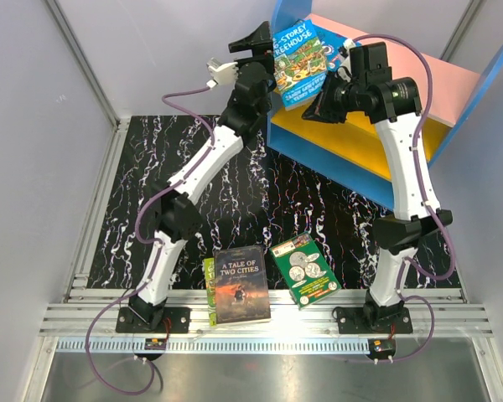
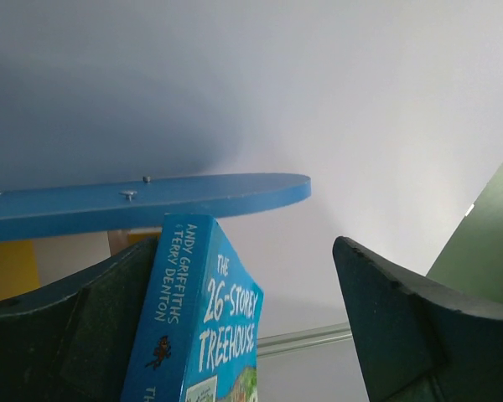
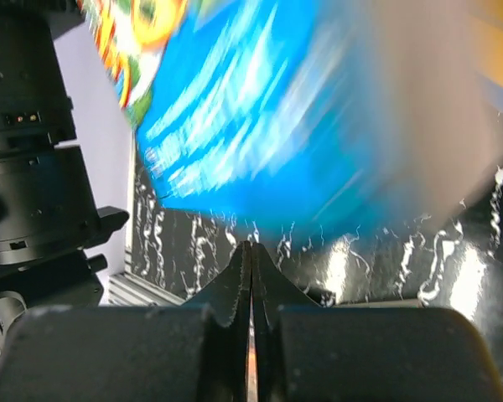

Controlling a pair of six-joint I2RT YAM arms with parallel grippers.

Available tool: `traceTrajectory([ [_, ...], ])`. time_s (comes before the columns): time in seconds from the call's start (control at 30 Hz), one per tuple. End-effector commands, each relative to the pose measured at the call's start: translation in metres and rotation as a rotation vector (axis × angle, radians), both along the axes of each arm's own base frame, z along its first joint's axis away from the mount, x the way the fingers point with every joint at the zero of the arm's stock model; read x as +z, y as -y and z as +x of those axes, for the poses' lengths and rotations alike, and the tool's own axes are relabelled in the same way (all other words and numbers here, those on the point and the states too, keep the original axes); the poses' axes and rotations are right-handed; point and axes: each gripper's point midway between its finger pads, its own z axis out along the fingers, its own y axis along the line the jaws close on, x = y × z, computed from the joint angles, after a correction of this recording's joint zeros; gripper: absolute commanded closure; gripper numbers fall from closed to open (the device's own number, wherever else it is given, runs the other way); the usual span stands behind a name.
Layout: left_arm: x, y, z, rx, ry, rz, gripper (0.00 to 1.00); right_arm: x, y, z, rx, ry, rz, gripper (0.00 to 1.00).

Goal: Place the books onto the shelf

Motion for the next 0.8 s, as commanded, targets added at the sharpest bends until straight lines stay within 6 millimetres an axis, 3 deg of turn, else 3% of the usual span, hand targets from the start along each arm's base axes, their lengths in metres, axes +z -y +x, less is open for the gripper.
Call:
traceTrajectory([
  [0.0,0.06,-0.019,-0.02,-0.041,0.119,-0.091,0.13,0.016,0.006,0.021,-0.032,0.063,0.053,0.97],
  [0.2,0.06,-0.003,-0.026,-0.081,0.123,-0.15,0.21,0.014,0.027,0.072,-0.139,0.101,0.135,0.95],
  [0.27,0.058,0.007,-0.026,-0.101,0.127,-0.165,0.29,0.022,0.028,0.093,-0.155,0.138,0.187,0.93],
  [0.4,0.048,0.026,-0.028,-0.16,0.114,-0.193,0.3,0.043,0.028,0.12,-0.161,0.196,0.309,0.9],
  [0.43,0.057,0.024,-0.031,-0.163,0.137,-0.198,0.3,0.045,0.03,0.124,-0.16,0.203,0.323,0.9],
  [0.5,0.056,0.023,-0.033,-0.17,0.119,-0.184,0.29,0.052,0.025,0.124,-0.123,0.232,0.345,0.91],
  [0.53,0.068,0.016,-0.039,-0.17,0.139,-0.192,0.29,0.057,0.025,0.121,-0.108,0.254,0.341,0.91],
  [0.63,0.067,0.013,-0.04,-0.173,0.128,-0.173,0.28,0.063,0.028,0.116,-0.109,0.293,0.323,0.9],
  [0.67,0.069,0.014,-0.042,-0.179,0.133,-0.187,0.28,0.08,0.033,0.111,-0.122,0.347,0.317,0.9],
  [0.77,0.076,0.015,-0.043,-0.21,0.147,-0.247,0.29,0.094,0.035,0.101,-0.103,0.402,0.296,0.88],
])
